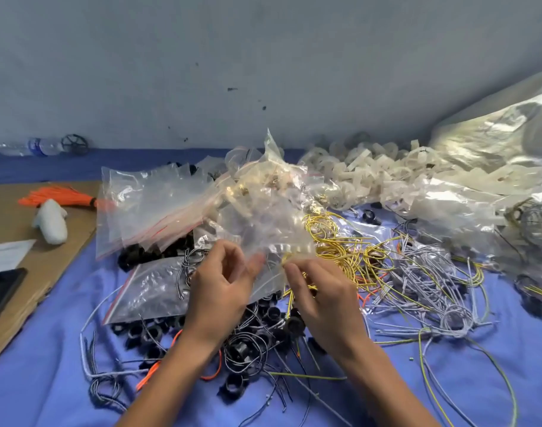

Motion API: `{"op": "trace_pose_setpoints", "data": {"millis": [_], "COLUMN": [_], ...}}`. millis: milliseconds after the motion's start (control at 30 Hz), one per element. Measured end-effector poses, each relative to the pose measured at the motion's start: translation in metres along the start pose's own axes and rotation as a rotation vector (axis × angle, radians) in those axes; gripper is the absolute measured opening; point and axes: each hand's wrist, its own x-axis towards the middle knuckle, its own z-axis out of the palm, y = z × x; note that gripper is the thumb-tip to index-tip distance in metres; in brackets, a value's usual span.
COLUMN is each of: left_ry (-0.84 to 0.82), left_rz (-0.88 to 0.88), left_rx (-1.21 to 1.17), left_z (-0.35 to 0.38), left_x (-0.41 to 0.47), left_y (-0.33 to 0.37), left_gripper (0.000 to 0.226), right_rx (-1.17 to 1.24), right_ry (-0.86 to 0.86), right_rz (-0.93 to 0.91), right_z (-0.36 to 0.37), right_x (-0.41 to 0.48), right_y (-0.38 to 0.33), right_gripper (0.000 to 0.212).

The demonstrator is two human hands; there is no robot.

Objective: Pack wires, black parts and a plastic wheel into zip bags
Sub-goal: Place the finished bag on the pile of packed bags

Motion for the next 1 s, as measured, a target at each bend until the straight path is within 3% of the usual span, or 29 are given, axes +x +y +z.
{"op": "trace_pose_setpoints", "data": {"millis": [100,167,300,433,533,700,833,933,1000], "left_ry": [0.032,-0.025,-0.104,-0.05,-0.08,-0.096,0.106,0.289,0.282], "left_rz": [0.013,0.056,0.235,0.374,0.442,0.389,0.382,0.374,0.434], "left_rx": [-0.016,0.043,0.327,0.387,0.396,0.435,0.313,0.224,0.252], "left_z": [-0.002,-0.005,-0.002,-0.003,-0.001,0.001,-0.005,-0.011,-0.01], "left_x": [-0.005,-0.014,-0.03,-0.032,-0.035,-0.037,-0.033,-0.028,-0.031], "left_y": [-0.004,-0.005,-0.004,0.0,0.0,0.003,0.0,-0.006,-0.006], "left_gripper": [0.022,0.021,0.019,0.02,0.029,0.041,0.039,0.036,0.034], "right_rx": [0.004,0.06,-0.048,-0.129,0.021,0.358,0.284,0.197,0.071], "right_ry": [0.107,0.04,-0.15,0.005,0.083,0.016,-0.012,-0.001,-0.026], "right_rz": [0.014,0.041,0.036,0.099,0.227,0.333,0.224,0.187,0.17], "right_z": [-0.007,-0.005,0.014,0.017,0.015,0.024,0.022,0.021,0.021], "right_x": [-0.006,-0.013,-0.024,-0.025,-0.028,-0.029,-0.033,-0.031,-0.03], "right_y": [0.007,0.002,-0.012,-0.013,-0.012,-0.015,-0.013,-0.014,-0.015], "right_gripper": [0.025,0.019,0.036,0.02,0.014,0.02,0.039,0.037,0.026]}}
